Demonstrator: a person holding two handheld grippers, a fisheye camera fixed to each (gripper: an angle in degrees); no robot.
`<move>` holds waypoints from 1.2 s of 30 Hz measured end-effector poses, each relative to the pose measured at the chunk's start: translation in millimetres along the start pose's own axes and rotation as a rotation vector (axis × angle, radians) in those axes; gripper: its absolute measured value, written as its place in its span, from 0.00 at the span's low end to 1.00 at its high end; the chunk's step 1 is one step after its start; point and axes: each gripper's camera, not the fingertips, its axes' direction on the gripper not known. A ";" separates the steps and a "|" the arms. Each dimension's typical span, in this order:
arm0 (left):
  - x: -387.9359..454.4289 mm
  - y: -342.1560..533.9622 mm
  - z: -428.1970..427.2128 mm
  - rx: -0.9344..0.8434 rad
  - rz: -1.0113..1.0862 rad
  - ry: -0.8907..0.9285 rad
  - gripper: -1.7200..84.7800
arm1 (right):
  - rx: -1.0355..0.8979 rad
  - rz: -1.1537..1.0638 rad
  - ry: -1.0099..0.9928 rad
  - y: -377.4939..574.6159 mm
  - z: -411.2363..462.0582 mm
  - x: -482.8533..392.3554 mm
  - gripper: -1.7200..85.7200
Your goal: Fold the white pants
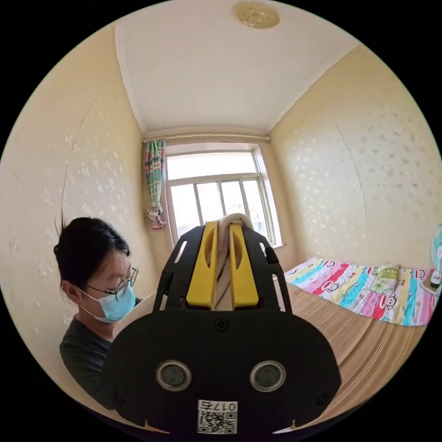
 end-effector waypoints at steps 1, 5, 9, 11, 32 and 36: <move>-31.4 6.9 11.8 -0.039 -0.076 -0.035 0.07 | -0.027 0.079 0.022 2.1 8.7 35.5 0.03; -135.8 30.1 46.3 -0.178 -0.268 -0.165 0.07 | -0.134 0.304 0.217 14.7 51.6 160.4 0.03; -216.2 78.8 57.9 -0.235 -0.296 -0.392 0.07 | -0.121 0.444 0.241 44.3 92.9 232.3 0.03; -244.1 108.9 50.6 -0.240 -0.369 -0.407 0.07 | -0.208 0.463 0.318 72.5 115.5 259.1 0.04; -225.9 522.3 -91.3 -0.536 -0.894 -0.332 0.15 | -0.285 0.981 0.085 436.6 5.6 227.7 0.13; -287.8 495.1 -93.7 -0.422 -0.869 -0.357 0.22 | -0.340 1.014 0.106 414.3 19.4 272.4 0.22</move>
